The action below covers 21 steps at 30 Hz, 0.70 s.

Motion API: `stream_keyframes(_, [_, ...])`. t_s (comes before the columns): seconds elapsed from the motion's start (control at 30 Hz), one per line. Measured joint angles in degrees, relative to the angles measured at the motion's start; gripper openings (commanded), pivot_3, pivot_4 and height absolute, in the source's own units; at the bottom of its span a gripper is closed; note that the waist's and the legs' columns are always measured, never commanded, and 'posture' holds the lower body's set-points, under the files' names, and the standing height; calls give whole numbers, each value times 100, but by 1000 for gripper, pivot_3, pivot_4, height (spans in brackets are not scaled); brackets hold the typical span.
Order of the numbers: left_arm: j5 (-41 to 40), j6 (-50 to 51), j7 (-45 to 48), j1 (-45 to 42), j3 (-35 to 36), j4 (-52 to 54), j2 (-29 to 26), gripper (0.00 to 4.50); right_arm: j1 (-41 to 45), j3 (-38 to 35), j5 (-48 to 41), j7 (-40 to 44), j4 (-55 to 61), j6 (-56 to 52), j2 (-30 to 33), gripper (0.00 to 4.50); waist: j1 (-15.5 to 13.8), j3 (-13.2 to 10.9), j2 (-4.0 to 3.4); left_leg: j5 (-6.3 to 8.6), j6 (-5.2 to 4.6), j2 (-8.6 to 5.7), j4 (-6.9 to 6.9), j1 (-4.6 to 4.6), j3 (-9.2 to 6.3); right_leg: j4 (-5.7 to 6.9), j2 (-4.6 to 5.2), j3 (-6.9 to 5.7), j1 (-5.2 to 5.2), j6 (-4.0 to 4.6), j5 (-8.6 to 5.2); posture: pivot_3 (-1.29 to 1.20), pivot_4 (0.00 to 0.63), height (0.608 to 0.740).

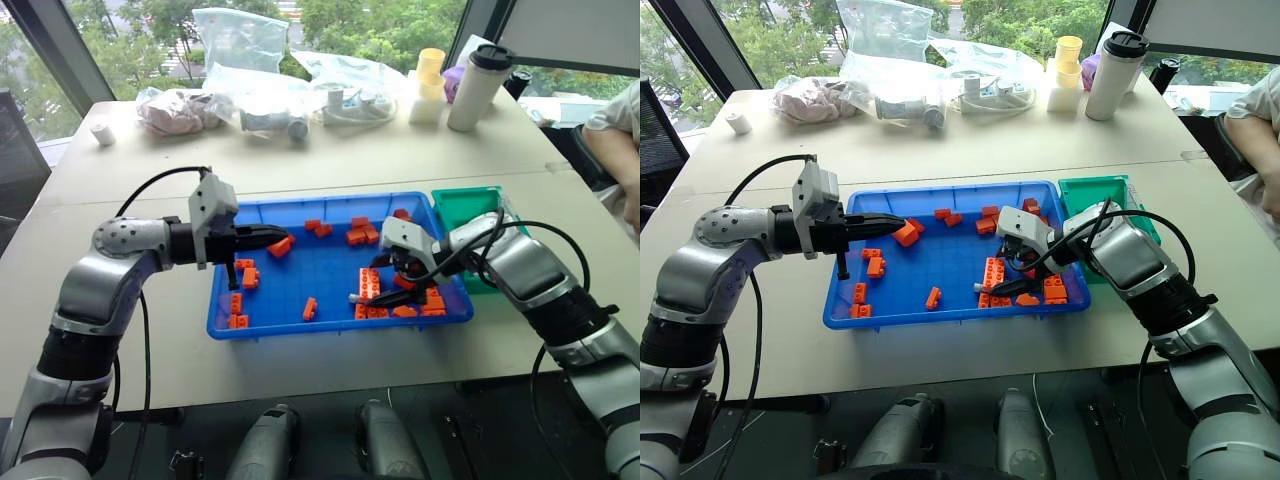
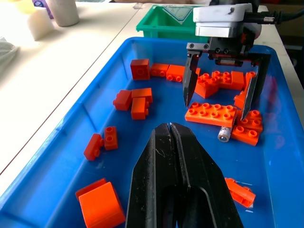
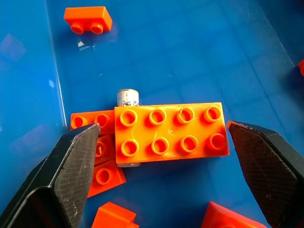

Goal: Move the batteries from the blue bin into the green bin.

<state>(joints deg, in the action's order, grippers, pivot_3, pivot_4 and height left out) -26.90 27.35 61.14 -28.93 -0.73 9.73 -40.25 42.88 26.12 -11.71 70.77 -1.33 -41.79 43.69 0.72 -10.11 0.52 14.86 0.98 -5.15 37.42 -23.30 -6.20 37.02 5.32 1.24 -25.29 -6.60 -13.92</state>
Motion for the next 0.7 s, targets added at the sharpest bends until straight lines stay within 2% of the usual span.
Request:
stream_keyframes(0.1, [0,0,-8,0,0,0,0,0,4,51,88,87,-96,-23,-5,4449,-5,0,0,-4,7,-1,0,0,0,0,1,0,0,0,0,0,150,740])
stream_keyframes(0.2, [2,-4,-15,-1,0,0,1,0,42,51,128,157,-124,-82,-20,3624,-1,0,0,-4,7,0,0,0,0,0,0,0,0,0,0,0,150,740])
stream_keyframes(0.23, [2,-5,-17,-1,0,0,1,0,50,50,134,160,-124,-131,-43,3156,0,0,0,-4,7,0,0,0,0,0,0,0,0,0,0,0,150,740])
stream_keyframes(0.27, [2,-5,-17,-1,0,-1,1,0,52,47,133,161,-124,-167,-73,3079,0,0,0,-4,8,0,0,0,0,1,0,0,0,0,0,0,150,740])
stream_keyframes(0.43, [2,-6,-25,-1,-1,0,2,0,209,-74,-5,125,-112,-558,-248,3079,4,0,0,-6,10,0,-1,0,0,2,0,1,-3,0,0,0,150,740])
stream_keyframes(0.53, [1,-7,-31,-1,-1,0,5,0,485,-427,-253,-14,-35,-921,-519,3079,14,0,0,-6,10,1,-4,0,-1,2,-1,1,-5,0,0,0,150,740])
stream_keyframes(0.7, [0,-14,-35,-16,-3,-3,42,0,974,-655,-566,-539,151,-1359,-1578,3079,28,1,2,-11,19,3,-7,1,-6,4,-2,1,-6,1,0,0,150,740])
